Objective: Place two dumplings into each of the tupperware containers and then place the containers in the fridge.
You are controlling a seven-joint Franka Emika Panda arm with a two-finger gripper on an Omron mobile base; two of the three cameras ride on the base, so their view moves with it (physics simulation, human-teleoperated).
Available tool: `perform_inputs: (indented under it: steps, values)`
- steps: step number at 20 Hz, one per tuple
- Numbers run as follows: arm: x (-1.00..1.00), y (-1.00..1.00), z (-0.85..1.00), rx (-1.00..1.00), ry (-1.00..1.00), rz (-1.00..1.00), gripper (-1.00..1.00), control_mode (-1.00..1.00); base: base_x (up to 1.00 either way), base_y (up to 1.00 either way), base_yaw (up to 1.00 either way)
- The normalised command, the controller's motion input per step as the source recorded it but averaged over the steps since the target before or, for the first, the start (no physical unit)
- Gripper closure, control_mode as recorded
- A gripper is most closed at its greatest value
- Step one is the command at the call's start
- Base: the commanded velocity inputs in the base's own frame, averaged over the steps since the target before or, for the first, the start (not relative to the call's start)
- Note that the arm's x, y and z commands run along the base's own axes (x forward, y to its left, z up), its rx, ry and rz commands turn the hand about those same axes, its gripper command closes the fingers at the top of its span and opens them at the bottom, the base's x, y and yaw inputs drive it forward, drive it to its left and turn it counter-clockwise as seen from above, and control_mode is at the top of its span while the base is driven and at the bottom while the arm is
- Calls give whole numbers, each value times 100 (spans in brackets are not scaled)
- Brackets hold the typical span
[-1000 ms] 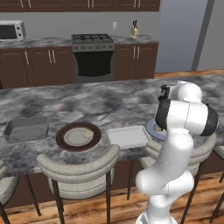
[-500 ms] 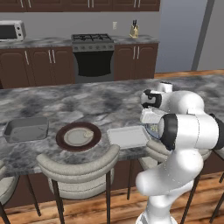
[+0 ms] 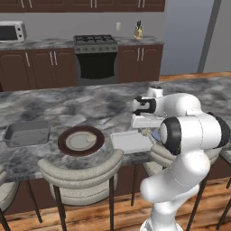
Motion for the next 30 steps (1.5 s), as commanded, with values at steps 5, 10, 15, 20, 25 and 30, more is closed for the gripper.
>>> perform_inputs:
  steps: [5,10,15,20,25,30]
  values:
    - [22,31,-45,-1,0,0,100,-100,0,0,0]
    - [0,1,-28,0,0,0,100,-100,0,0,0]
    - [4,0,-30,0,0,0,-100,-100,0,0,0]
    - [2,0,-1,0,0,0,-100,-100,0,0,0]
    - [0,0,0,0,0,0,-100,-100,0,0,0]
    - [0,-11,51,0,0,0,-100,-100,0,0,0]
